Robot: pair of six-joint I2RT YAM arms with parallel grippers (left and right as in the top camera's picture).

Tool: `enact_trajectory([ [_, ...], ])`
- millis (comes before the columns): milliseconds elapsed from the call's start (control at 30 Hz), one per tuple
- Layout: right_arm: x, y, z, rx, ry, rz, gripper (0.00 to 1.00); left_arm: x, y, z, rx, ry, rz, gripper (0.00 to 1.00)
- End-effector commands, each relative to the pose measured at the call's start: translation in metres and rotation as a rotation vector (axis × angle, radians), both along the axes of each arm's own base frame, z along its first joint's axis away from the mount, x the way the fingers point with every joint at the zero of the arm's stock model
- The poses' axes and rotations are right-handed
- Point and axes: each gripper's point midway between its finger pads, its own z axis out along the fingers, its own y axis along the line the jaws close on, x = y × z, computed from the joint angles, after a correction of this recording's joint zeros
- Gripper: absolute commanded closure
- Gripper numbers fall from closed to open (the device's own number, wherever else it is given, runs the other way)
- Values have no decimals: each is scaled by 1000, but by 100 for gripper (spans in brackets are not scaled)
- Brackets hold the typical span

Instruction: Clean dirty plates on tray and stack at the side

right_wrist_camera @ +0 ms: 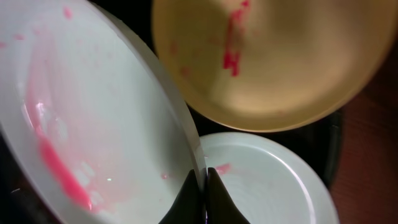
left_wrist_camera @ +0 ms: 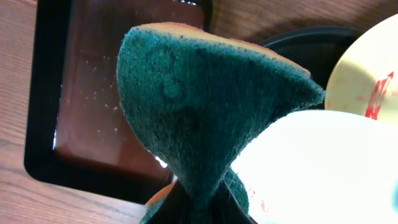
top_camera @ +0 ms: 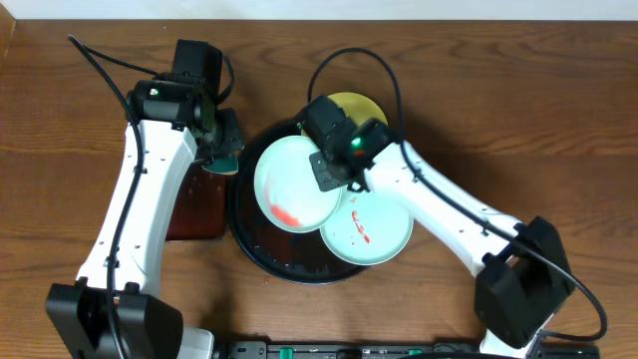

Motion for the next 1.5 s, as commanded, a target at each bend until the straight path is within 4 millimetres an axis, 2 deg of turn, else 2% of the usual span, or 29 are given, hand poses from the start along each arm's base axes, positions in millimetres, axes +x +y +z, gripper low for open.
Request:
enact_trajectory([
  [0, 2, -6, 15, -115, -141, -71, 99, 5, 2, 0, 8, -11, 4, 92],
  [400, -18, 11, 62, -318, -527, -95, 99, 8, 1, 1, 1, -24, 6, 92],
  [500, -23, 7, 73, -357, -604, -125, 99, 8, 1, 1, 1, -25, 6, 92],
  [767, -27, -5, 80, -430, -641, -134, 99, 8, 1, 1, 1, -24, 6, 92],
  [1100, -23, -13, 124, -531, -896, -192, 99, 8, 1, 1, 1, -24, 7, 92],
  [1333, -17, -14, 117, -498, -859, -215, 99, 8, 5, 1, -4, -26, 35, 92],
  [1467, -7, -11, 98, -441, -746, -193, 99, 9, 8, 1, -24, -31, 107, 92],
])
